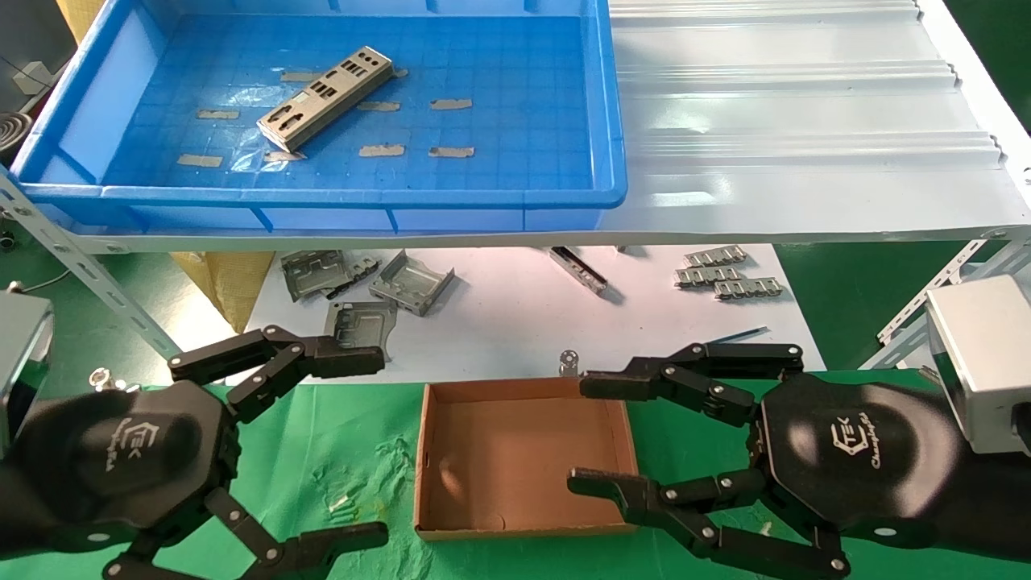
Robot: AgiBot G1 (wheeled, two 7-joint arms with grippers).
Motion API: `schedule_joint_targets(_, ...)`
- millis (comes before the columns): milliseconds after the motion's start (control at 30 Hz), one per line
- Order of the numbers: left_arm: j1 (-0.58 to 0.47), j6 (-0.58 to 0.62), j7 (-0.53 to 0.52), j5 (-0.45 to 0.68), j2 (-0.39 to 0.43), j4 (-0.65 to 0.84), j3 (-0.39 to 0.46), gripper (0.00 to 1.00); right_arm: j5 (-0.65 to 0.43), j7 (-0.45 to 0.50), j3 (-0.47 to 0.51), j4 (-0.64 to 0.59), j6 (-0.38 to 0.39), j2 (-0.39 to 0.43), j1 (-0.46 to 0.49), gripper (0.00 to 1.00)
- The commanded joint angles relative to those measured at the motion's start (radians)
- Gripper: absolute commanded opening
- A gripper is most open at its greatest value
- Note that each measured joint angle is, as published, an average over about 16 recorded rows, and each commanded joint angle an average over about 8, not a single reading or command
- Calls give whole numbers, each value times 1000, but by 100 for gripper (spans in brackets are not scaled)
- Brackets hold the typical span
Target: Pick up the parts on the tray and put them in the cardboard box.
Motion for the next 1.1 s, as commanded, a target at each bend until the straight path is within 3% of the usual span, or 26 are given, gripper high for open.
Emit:
schedule_joint_targets(33, 0, 0, 0, 0, 0, 0, 0, 100, 0, 0, 0, 0, 0, 0, 0, 0)
schedule_joint_targets(733, -22, -15, 5, 17, 3, 7, -1, 100, 0, 0, 0, 0, 0, 0, 0, 0)
schedule_joint_targets(900, -117, -50, 9, 85, 34, 54, 13, 100, 0, 0, 0, 0, 0, 0, 0, 0)
schedule_joint_targets(1100, -317, -77, 31, 232, 124, 213, 72, 100, 0, 0, 0, 0, 0, 0, 0, 0)
